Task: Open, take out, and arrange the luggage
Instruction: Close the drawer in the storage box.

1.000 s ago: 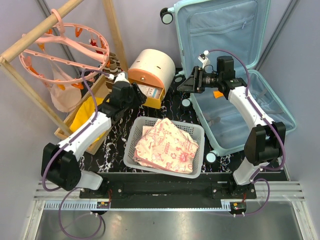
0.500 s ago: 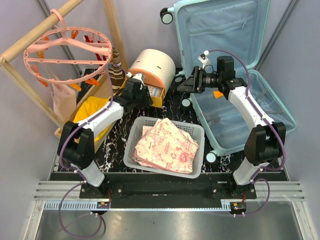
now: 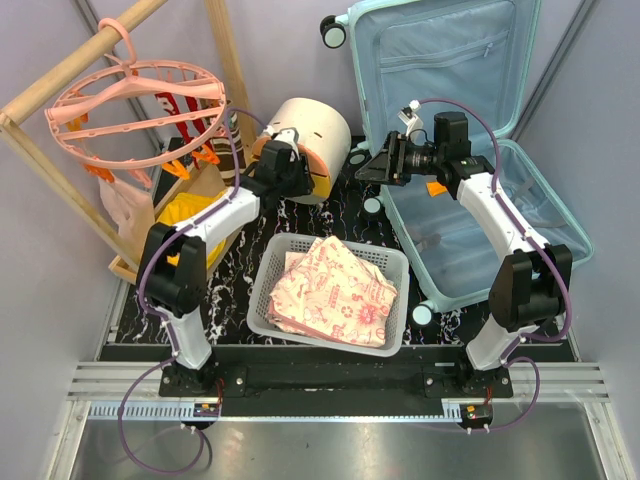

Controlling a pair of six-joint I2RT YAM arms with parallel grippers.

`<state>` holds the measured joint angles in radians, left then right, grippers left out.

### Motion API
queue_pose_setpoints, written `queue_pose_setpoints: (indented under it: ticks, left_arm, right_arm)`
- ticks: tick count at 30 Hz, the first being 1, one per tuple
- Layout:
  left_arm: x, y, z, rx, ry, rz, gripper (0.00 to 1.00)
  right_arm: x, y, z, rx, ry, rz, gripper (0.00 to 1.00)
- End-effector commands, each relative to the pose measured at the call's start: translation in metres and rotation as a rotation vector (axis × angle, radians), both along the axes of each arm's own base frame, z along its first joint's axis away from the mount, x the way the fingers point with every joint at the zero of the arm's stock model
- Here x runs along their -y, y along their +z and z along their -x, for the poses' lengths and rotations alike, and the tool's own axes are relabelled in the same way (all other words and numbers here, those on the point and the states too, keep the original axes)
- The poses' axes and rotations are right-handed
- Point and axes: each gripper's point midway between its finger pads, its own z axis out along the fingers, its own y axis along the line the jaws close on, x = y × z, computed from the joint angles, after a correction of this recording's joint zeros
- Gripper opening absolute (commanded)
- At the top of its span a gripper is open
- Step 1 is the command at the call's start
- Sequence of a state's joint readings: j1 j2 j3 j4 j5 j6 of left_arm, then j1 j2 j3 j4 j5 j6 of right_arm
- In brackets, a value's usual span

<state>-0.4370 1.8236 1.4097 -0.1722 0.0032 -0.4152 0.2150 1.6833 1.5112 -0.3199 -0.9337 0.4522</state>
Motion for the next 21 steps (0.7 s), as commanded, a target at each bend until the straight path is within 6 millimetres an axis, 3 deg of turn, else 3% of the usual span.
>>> queue_pose_setpoints:
  ticks: [1,12,17,18,19,20,21]
  left_arm:
    - [0.003,0.053,-0.038,0.201,0.048,0.042,0.47]
    - [0.016,0.059,-0.037,0.249,-0.01,0.05,0.6]
    - [0.003,0.09,0.002,0.363,-0.071,0.025,0.72]
    - [-0.001,0.091,0.01,0.377,-0.075,0.018,0.73]
    - [-0.003,0.077,0.023,0.362,-0.107,0.012,0.73]
    - [-0.009,0.089,0.033,0.396,-0.112,0.004,0.73]
    - [-0.015,0.072,0.041,0.367,-0.117,-0.02,0.74]
  right_arm:
    - [0.004,0.033,-0.005,0.097,-0.046,-0.008,0.64]
    - [0.005,0.028,-0.004,0.086,-0.049,-0.005,0.64]
    - [0.006,0.028,-0.002,0.086,-0.052,-0.003,0.64]
    - [0.005,0.025,-0.002,0.08,-0.05,-0.002,0.64]
    - [0.005,0.025,-0.002,0.078,-0.05,-0.002,0.64]
    - [0.005,0.023,-0.002,0.071,-0.051,-0.002,0.64]
    - [0.005,0.021,-0.002,0.066,-0.049,0.0,0.64]
